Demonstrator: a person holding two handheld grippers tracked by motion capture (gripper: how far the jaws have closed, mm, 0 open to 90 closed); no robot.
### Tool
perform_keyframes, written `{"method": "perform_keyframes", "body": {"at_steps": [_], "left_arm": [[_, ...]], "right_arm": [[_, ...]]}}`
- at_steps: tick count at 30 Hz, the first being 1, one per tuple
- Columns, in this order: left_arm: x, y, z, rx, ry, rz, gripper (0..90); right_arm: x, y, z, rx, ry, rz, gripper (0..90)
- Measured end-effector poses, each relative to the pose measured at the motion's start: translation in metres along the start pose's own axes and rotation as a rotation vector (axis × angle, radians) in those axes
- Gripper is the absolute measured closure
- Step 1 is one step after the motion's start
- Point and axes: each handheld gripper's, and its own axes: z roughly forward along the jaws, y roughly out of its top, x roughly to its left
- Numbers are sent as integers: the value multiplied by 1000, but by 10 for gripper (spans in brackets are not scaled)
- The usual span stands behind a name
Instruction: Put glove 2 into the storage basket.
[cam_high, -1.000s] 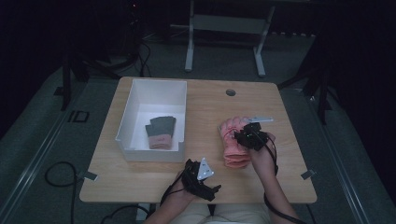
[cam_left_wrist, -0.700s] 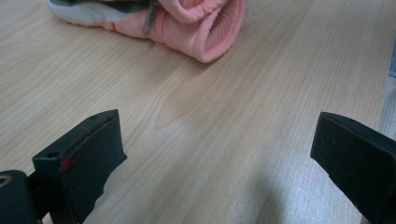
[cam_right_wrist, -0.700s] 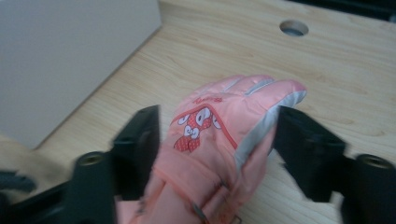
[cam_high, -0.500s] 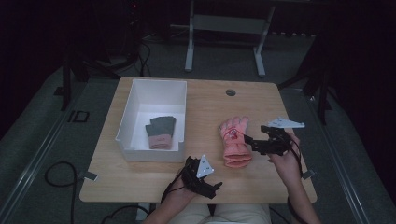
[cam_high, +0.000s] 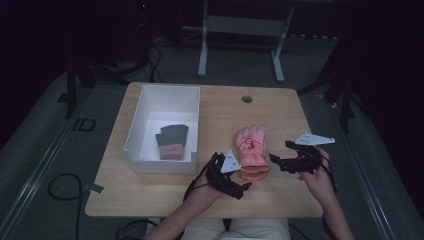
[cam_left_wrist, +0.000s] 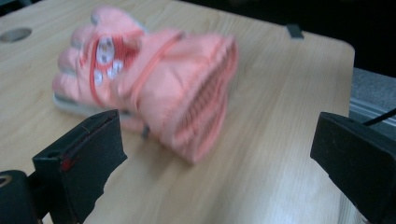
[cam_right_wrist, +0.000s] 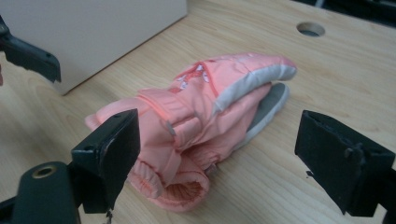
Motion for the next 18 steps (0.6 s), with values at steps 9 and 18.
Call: {"method": "perform_keyframes", "body": {"at_steps": [9,18], "left_arm": [[25,35,10,-22,14,1,29],[51,56,31,22,62,27,170]], "right_arm": [[1,8,5,-10,2,18,238],[-14,23,16,-12,-79,23,708]]}}
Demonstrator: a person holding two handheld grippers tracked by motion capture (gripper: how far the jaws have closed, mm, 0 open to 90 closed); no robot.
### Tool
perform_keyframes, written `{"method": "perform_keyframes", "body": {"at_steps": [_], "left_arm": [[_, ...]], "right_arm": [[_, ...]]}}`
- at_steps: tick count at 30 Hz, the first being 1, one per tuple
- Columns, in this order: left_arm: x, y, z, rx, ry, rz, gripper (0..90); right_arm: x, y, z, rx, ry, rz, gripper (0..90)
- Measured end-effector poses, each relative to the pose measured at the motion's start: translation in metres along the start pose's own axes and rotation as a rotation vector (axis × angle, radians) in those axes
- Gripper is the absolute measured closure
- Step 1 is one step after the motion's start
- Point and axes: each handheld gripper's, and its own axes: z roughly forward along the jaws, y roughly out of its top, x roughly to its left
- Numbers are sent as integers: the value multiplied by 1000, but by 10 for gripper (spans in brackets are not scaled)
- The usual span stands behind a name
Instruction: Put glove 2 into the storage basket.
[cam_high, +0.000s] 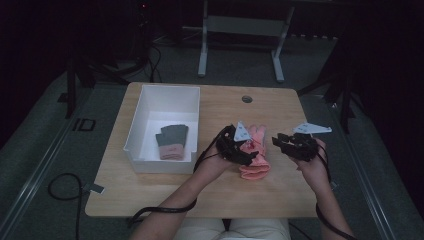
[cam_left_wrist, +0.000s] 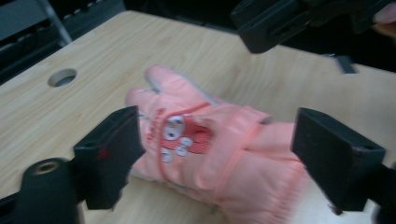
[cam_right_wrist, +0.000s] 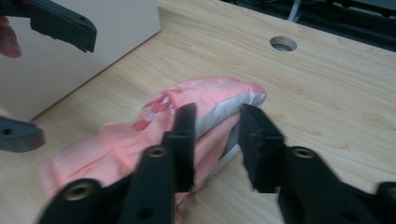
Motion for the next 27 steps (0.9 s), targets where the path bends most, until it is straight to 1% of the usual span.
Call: {"method": "perform_keyframes", "body": {"at_steps": [3,4,5,6,7,8,10,12,14,16,17,18,20,21,23,25,27], "left_arm": [[8,1,8,15,6,-21,251],[10,0,11,18,14,-38,284],[13,0,13,17,12,-50,293],[15,-1,16,22,21,-67,309],[17,-2,20,33,36,-80,315],[20,-3,23,38,37,-98,315],[23,-4,28,60,52,-120,314],[26,-7,31,80,54,-159,295],[29,-11,33,100,52,-185,282],[33,-14,38,128,56,-220,280],[35,-17,41,144,49,-239,275],[36,-19,45,166,54,-252,272],[38,-25,52,196,51,-260,272],[38,-29,56,212,49,-273,273],[40,-35,63,242,30,-303,272],[41,-39,72,273,19,-343,272],[44,-43,81,289,5,-378,261]], "right_arm": [[-3,5,10,16,6,-2,720],[-3,6,14,20,12,0,717],[-3,7,18,22,16,-1,701],[-3,8,22,27,21,4,687],[-2,9,26,28,28,8,664],[-1,10,30,32,32,16,639],[2,12,39,47,22,28,577],[5,13,47,56,17,36,512],[7,13,52,72,9,42,500],[6,10,57,95,11,55,485],[6,8,60,112,1,54,483],[5,5,62,125,-4,57,469],[5,-2,68,159,11,59,456],[5,-7,70,177,5,59,440],[2,-15,75,209,12,73,407],[0,-22,79,230,24,89,402],[-1,-26,84,253,30,114,404]]}}
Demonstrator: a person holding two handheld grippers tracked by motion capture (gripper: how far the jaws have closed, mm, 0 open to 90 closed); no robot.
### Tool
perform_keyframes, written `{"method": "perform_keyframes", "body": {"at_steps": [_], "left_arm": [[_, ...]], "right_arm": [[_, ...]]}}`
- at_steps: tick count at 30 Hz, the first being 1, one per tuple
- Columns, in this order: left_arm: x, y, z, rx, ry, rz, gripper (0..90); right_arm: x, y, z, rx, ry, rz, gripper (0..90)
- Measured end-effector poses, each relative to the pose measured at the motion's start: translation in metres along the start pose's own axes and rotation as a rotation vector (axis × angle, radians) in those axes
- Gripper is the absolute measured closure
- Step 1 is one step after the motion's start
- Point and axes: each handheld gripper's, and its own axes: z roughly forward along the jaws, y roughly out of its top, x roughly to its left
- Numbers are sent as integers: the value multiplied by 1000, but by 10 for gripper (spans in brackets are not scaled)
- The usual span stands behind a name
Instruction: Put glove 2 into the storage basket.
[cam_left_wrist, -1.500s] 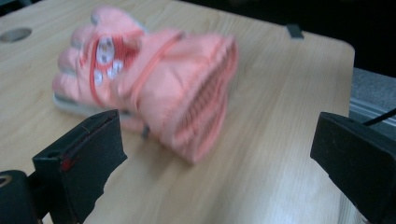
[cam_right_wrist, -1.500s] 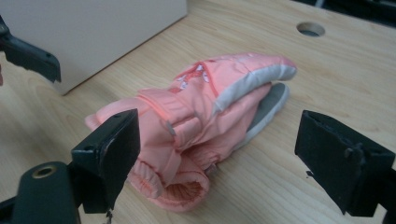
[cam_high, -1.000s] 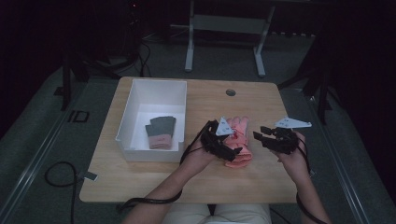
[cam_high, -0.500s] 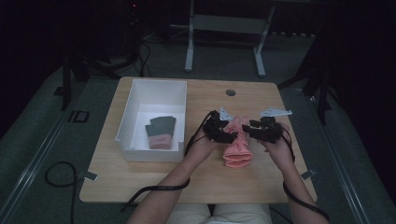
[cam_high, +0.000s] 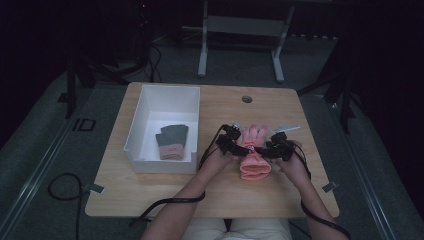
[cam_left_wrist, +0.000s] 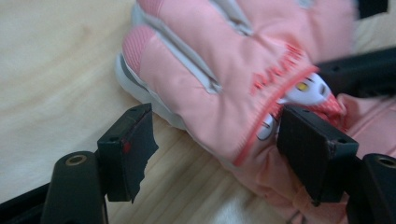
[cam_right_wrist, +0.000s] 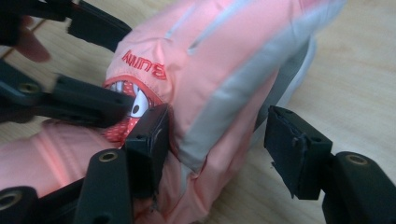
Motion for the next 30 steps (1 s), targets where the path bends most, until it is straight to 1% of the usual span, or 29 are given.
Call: {"method": "perform_keyframes", "body": {"at_steps": [1,2,3,4,5,6,7,8,9,10,11,12,13,14,18,20,21,24,27,28,29,30], "left_arm": [[2,0,3,5,-19,-18,259],[4,0,5,5,-30,-36,251],[7,-1,7,12,-53,-57,247],[8,-1,9,12,-73,-66,258],[9,-1,10,11,-90,-77,276],[9,0,10,15,-110,-80,316],[8,1,10,20,-124,-67,376],[7,2,10,23,-139,-64,455],[6,3,9,25,-145,-58,523],[4,4,7,24,-142,-52,591],[3,4,5,23,-141,-45,658],[2,5,4,24,-140,-37,701],[1,6,2,25,-139,-35,726],[0,7,-1,26,-135,-22,743],[-6,12,-14,18,-135,1,769],[-9,15,-21,10,-129,22,773],[-12,17,-25,2,-124,30,775],[-17,24,-43,-16,-108,60,781],[-22,33,-62,-35,-94,82,782],[-22,33,-62,-35,-94,82,783],[-25,38,-72,-45,-87,94,783],[-26,42,-79,-49,-83,99,783]], "right_arm": [[0,-1,2,10,-1,0,411],[-1,-2,4,12,5,8,446],[-1,-2,4,14,26,22,507],[-1,-3,5,16,38,17,531],[0,-4,5,17,38,18,564],[1,-4,5,20,36,19,590],[2,-4,5,20,30,20,615],[4,-4,5,19,19,17,634],[6,-4,5,14,10,13,646],[6,-4,5,8,8,16,657],[6,-4,4,3,9,29,664],[6,-5,4,-3,9,28,668],[7,-4,2,-6,7,30,673],[8,-4,1,-10,5,27,678],[10,-2,-8,-30,16,27,691],[10,0,-14,-45,25,30,692],[12,1,-18,-53,22,23,693],[18,7,-31,-87,10,5,694],[22,15,-46,-129,16,6,694],[22,15,-46,-129,16,6,694],[24,19,-51,-139,14,1,694],[28,24,-59,-156,12,-3,694]]}}
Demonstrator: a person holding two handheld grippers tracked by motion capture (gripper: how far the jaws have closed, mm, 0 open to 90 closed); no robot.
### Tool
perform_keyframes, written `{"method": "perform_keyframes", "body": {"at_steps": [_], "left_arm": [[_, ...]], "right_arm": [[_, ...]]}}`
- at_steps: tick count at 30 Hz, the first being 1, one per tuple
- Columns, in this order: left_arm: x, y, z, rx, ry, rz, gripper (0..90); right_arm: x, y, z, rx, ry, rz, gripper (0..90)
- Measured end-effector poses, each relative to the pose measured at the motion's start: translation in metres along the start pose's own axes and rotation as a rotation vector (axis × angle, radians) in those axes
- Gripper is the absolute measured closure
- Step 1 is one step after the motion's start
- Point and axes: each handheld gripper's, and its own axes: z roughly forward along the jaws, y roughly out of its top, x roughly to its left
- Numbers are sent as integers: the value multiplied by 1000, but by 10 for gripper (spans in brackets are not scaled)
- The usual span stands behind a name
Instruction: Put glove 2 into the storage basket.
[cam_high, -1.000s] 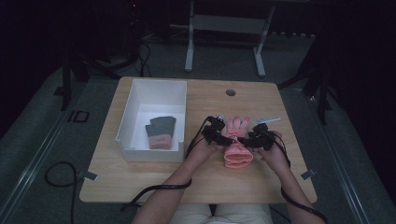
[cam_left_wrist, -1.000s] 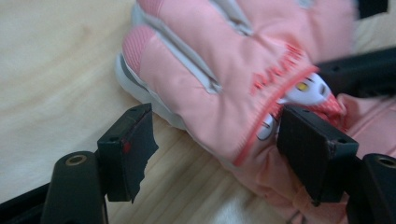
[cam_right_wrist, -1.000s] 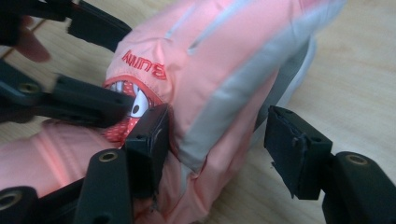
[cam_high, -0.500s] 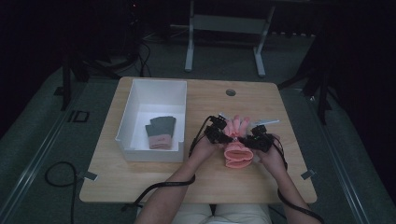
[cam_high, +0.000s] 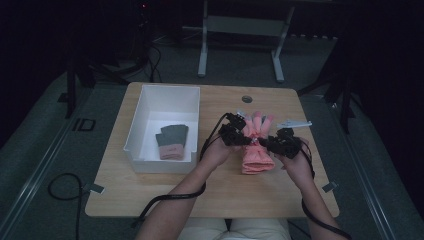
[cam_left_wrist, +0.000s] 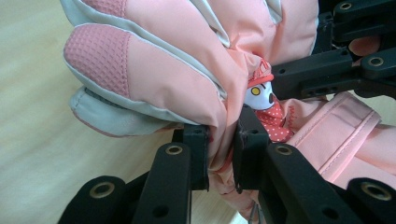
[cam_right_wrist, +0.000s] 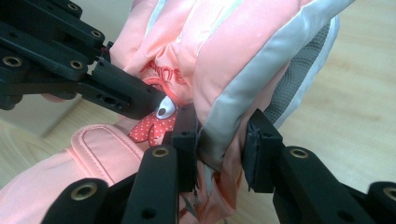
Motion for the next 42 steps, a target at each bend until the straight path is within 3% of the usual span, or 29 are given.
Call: {"method": "perform_keyframes", "body": {"at_steps": [9,21,29,35,42], "left_arm": [[2,21,-44,-23,22,21,783],[18,29,-101,-22,87,35,783],[30,22,-134,-54,139,22,784],[44,14,-160,-40,168,15,784],[66,-3,-193,-35,211,-24,784]], "right_arm": [[18,36,-21,-72,5,-16,694],[51,77,-20,-129,52,-36,693],[75,101,-11,-150,71,-61,693],[96,116,-1,-152,101,-81,694],[127,134,17,-150,126,-121,694]]}}
